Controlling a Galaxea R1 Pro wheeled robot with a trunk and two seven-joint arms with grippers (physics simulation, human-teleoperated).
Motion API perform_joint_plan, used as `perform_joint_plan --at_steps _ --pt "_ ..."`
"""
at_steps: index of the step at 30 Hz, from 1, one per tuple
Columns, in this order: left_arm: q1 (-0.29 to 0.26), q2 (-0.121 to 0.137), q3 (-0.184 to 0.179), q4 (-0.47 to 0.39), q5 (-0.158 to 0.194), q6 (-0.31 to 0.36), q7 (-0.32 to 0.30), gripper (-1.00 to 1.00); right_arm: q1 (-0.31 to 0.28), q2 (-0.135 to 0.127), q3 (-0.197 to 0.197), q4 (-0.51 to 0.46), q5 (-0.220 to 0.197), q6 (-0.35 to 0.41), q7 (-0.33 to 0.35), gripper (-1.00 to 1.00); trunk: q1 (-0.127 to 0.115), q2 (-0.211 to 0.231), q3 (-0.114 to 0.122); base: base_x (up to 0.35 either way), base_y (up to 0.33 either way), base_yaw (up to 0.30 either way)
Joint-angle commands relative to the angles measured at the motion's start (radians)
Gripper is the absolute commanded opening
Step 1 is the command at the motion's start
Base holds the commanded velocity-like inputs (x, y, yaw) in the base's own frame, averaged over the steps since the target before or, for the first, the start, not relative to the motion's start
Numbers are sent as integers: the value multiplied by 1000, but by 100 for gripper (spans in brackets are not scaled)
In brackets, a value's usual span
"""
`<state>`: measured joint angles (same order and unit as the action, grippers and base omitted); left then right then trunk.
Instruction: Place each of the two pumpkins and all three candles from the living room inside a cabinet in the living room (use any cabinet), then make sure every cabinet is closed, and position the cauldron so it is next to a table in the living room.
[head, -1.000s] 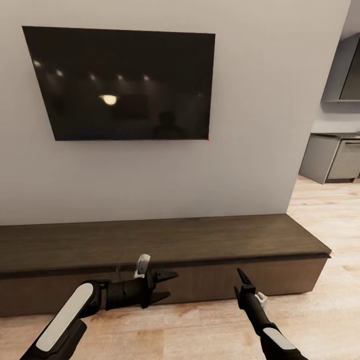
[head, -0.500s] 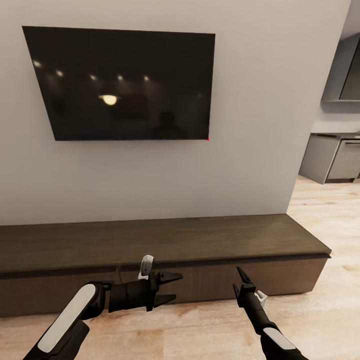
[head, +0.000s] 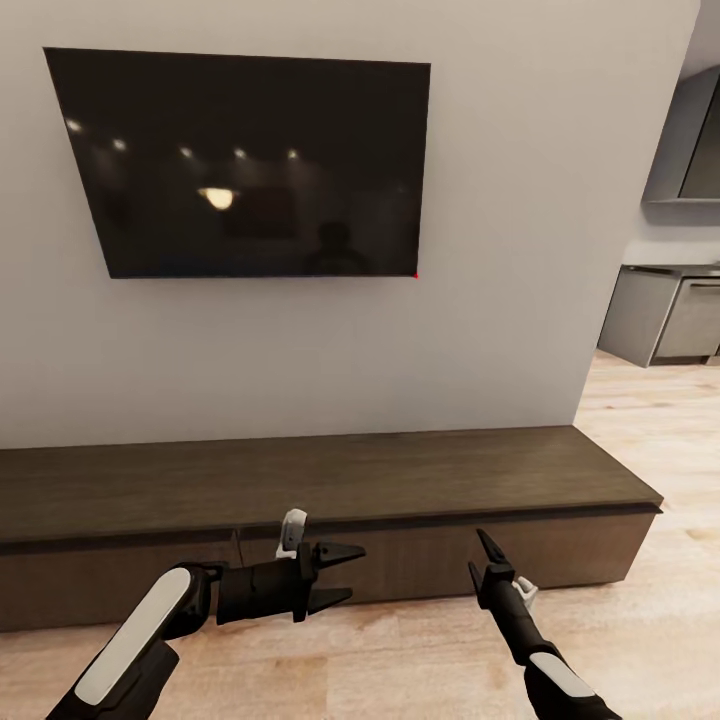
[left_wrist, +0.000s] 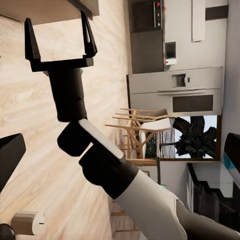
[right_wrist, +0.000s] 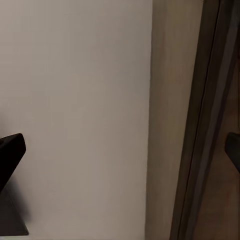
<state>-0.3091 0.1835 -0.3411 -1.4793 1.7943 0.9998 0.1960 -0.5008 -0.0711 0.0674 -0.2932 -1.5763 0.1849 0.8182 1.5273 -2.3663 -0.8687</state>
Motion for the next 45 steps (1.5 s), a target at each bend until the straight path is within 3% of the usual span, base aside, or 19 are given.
perform_joint_plan --at_steps 1,7,13,37,45 --pt "-1 1 -1 -1 11 0 10 100 -1 -5 8 0 -10 6 4 100 4 -8 -4 0 0 0" --pt "-1 0 -2 -1 11 0 10 100 -1 -14 11 -6 -10 22 7 100 27 -50 -23 0 0 0" --pt "-1 0 -2 -6 11 0 10 100 -1 -17 13 -25 -8 81 16 100 27 -50 -23 0 0 0" --pt "-1 1 -3 -22 11 -1 10 100 -1 -18 13 -26 -8 88 11 100 27 -50 -23 78 0 0" --pt "-1 1 -4 -22 11 -1 10 100 -1 -18 9 -8 -11 86 -33 100 27 -50 -23 32 0 0"
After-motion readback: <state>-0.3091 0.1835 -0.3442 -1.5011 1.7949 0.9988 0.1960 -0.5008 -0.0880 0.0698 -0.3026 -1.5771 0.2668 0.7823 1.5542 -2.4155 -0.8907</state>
